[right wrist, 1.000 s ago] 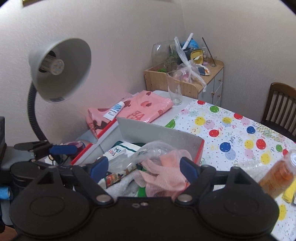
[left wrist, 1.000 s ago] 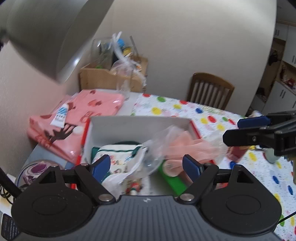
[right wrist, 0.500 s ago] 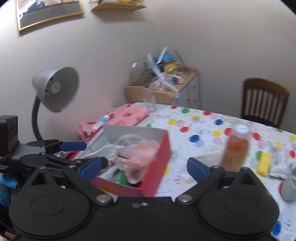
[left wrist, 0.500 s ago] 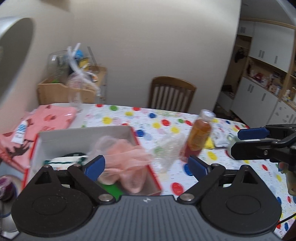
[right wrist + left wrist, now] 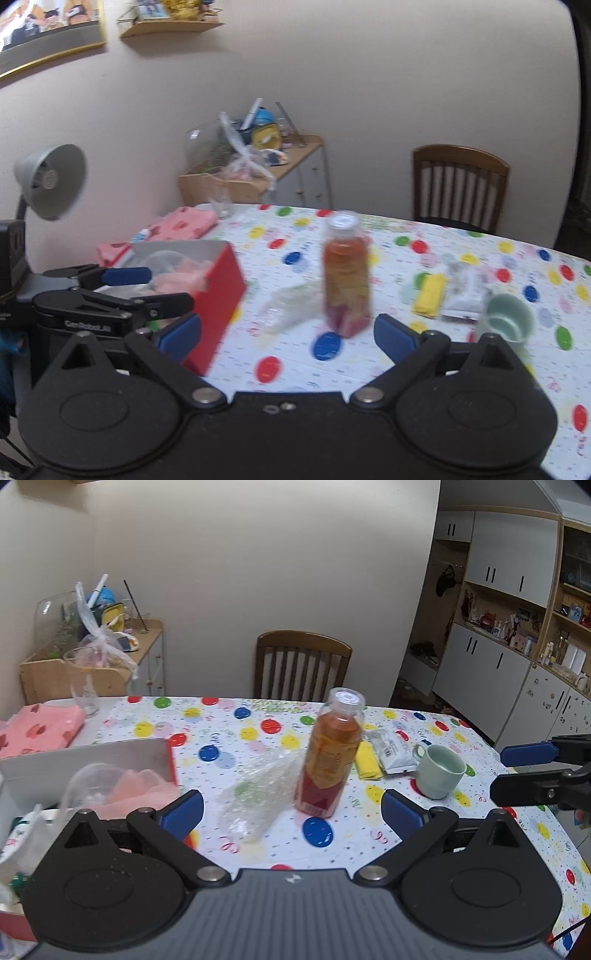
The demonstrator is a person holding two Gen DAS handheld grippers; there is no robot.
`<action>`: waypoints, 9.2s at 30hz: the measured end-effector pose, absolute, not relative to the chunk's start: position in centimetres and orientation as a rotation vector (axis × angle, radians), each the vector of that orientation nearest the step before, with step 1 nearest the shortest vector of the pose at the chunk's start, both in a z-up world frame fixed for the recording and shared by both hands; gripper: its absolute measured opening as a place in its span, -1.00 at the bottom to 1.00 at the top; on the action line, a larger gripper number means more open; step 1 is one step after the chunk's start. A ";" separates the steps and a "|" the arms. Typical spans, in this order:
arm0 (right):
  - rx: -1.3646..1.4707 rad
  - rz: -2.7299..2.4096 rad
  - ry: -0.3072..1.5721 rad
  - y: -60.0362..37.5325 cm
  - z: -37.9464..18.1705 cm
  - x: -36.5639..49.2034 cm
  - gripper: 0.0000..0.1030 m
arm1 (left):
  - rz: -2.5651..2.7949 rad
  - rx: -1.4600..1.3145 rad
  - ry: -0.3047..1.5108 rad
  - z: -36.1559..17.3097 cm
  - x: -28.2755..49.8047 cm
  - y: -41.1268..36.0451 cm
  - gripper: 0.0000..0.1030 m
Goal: Organize soft objects
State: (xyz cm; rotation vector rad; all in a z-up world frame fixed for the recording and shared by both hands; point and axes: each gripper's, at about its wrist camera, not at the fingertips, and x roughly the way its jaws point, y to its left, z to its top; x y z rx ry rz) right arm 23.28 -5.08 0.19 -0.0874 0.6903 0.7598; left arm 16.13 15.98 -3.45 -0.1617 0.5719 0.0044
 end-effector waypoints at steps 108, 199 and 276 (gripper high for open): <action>0.057 0.387 0.832 -16.1 -3.1 38.0 -0.63 | 0.062 -0.238 0.747 -10.0 22.8 14.6 -0.89; 0.080 0.798 0.769 2.4 1.8 25.4 -0.63 | 0.259 -0.191 0.498 1.5 9.7 26.0 -0.90; -0.057 0.984 0.859 17.2 -3.0 24.6 0.26 | 0.288 -0.211 0.761 -4.9 9.3 31.6 0.58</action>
